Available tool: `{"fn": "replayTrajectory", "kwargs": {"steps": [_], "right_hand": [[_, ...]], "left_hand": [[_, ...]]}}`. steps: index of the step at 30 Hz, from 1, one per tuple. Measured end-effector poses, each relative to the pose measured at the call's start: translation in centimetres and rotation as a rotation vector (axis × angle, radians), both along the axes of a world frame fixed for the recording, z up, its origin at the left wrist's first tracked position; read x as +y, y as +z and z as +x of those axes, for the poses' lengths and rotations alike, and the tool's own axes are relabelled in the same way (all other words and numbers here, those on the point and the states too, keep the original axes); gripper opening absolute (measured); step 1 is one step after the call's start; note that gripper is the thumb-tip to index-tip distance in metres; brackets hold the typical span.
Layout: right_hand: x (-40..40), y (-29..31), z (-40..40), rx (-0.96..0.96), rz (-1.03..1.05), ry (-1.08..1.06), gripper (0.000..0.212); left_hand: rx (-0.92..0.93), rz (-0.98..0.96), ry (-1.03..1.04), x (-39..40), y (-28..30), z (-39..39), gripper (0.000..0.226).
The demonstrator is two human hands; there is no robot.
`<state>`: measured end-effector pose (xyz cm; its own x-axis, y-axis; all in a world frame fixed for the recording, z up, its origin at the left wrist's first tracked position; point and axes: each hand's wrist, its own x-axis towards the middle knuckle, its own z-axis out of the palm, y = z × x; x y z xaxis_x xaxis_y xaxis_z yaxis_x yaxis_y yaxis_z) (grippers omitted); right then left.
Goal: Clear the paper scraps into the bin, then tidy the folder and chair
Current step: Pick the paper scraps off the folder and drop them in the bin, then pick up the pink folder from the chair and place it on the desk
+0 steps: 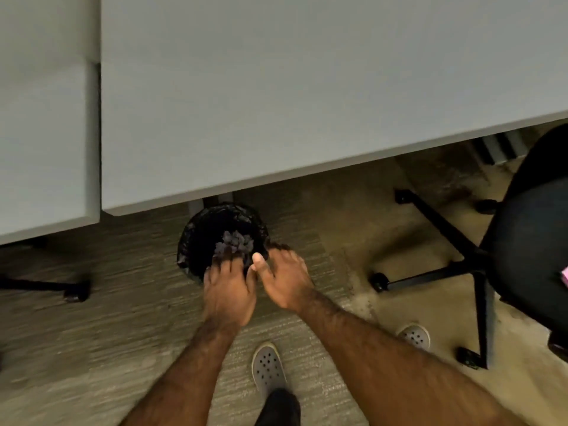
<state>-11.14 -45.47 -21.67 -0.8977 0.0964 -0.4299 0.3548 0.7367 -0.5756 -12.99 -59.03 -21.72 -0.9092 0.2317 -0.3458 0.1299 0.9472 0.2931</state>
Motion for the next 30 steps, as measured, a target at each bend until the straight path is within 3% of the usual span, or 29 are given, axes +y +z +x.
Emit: {"fn": "replayTrajectory", "kwargs": {"steps": [11, 17, 26, 30], "right_hand": [[13.4, 13.6, 7.3, 0.195, -0.041, -0.428, 0.065], [24.0, 18.9, 11.5, 0.284, -0.013, -0.677, 0.077], [40.6, 19.6, 17.7, 0.284, 0.047, -1.041, 0.068], [46.9, 17.0, 21.1, 0.203, -0.054, -1.195, 0.063]], "left_hand": [[-0.041, 0.237, -0.332, 15.2, 13.5, 3.7, 0.050], [0.008, 0.325, -0.485, 26.3, 18.2, 5.8, 0.043], [-0.054, 0.334, -0.703, 43.8, 20.7, 9.8, 0.046], [-0.107, 0.287, -0.753, 50.8, 19.2, 11.8, 0.058]]}}
